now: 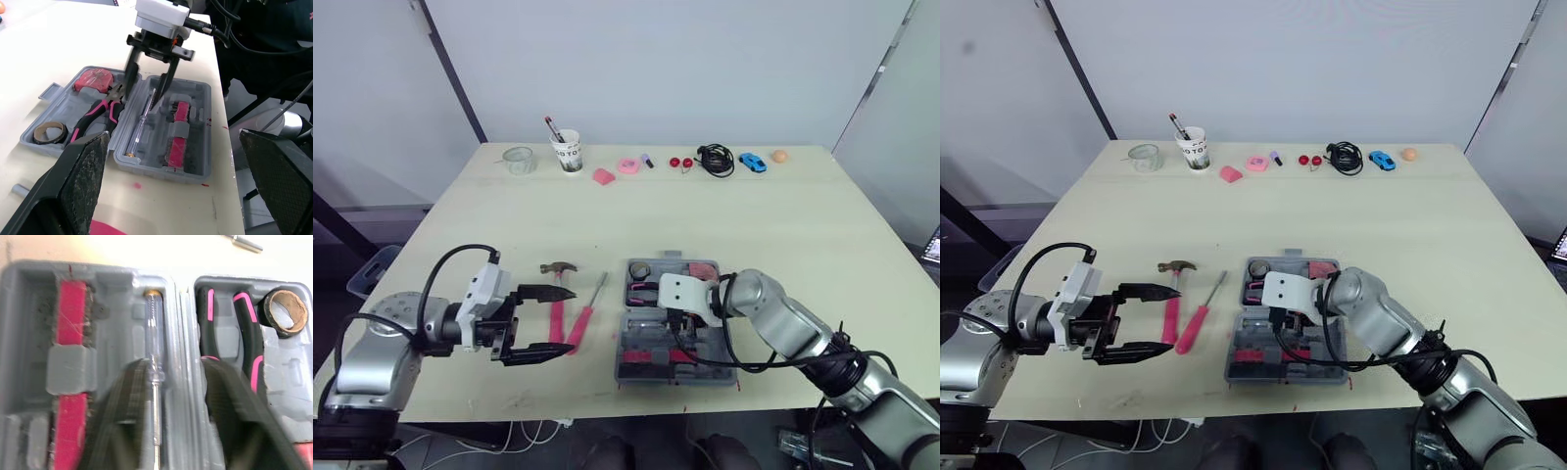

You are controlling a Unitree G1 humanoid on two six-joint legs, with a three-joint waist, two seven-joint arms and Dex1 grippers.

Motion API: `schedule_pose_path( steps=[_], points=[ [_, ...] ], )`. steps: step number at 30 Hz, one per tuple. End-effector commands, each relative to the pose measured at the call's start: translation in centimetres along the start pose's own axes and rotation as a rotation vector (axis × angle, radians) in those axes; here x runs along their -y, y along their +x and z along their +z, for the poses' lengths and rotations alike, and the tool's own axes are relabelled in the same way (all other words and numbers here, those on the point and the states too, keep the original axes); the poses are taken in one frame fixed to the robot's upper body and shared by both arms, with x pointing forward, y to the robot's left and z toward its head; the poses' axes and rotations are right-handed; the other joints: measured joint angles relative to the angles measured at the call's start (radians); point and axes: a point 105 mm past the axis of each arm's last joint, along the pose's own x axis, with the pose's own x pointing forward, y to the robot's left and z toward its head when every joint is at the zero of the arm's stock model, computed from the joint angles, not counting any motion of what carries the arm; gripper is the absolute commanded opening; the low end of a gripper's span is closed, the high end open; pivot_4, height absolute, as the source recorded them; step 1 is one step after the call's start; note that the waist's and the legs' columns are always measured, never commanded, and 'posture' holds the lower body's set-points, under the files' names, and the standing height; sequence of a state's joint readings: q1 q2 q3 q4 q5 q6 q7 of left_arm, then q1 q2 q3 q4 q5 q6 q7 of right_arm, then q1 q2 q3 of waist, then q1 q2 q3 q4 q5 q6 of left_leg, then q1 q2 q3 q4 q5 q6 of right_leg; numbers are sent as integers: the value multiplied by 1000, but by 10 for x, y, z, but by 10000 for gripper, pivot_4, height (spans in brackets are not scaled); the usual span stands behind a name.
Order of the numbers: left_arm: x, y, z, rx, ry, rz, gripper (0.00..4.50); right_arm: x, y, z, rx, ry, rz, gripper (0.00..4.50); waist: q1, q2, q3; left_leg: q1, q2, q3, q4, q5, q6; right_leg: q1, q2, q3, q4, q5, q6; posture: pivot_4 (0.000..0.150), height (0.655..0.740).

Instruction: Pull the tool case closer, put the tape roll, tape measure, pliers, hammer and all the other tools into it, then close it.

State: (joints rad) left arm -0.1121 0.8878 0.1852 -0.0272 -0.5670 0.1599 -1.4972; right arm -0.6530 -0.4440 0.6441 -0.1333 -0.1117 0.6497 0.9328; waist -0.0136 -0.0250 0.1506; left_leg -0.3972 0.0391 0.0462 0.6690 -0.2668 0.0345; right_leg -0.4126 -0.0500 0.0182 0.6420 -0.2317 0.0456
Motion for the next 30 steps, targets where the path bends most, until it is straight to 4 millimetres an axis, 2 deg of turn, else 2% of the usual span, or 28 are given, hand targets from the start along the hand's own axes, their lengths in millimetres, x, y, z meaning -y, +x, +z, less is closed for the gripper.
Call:
schedule_pose_path(
  steps=[1, 2, 15, 24, 30],
  points=[
    [-2, 1, 4, 5, 31, 0, 45000, -1, -3, 15, 102, 16, 3, 5326, 0, 0, 0, 0, 0, 0, 0, 0, 0, 0, 0, 0, 0, 0, 0, 1500, 7400],
    [-1, 1, 4, 4, 32, -1, 45000, -3, -1, 11, 95, 21, 10, 430, 0, 0, 0, 0, 0, 0, 0, 0, 0, 0, 0, 0, 0, 0, 0, 1500, 7400],
    [1, 1, 4, -2, 28, -3, 45000, 2, 13, -13, 45, 39, -10, 430, -1, 0, 0, 0, 0, 0, 0, 0, 0, 0, 0, 0, 0, 0, 0, 1500, 7400],
    [1, 1, 3, -4, 28, -2, 45000, -5, 21, -25, 8, 64, 14, 430, -1, 0, 0, 0, 0, 0, 0, 0, 0, 0, 0, 0, 0, 0, 0, 1500, 7400],
    [1, 3, 3, 2, 25, 1, 45000, -9, 27, -43, -54, 112, 24, 430, -1, -2, -1, 1, 0, 0, 0, 0, 0, 0, 0, 0, 0, 0, 0, 1500, 7400]
  ],
)
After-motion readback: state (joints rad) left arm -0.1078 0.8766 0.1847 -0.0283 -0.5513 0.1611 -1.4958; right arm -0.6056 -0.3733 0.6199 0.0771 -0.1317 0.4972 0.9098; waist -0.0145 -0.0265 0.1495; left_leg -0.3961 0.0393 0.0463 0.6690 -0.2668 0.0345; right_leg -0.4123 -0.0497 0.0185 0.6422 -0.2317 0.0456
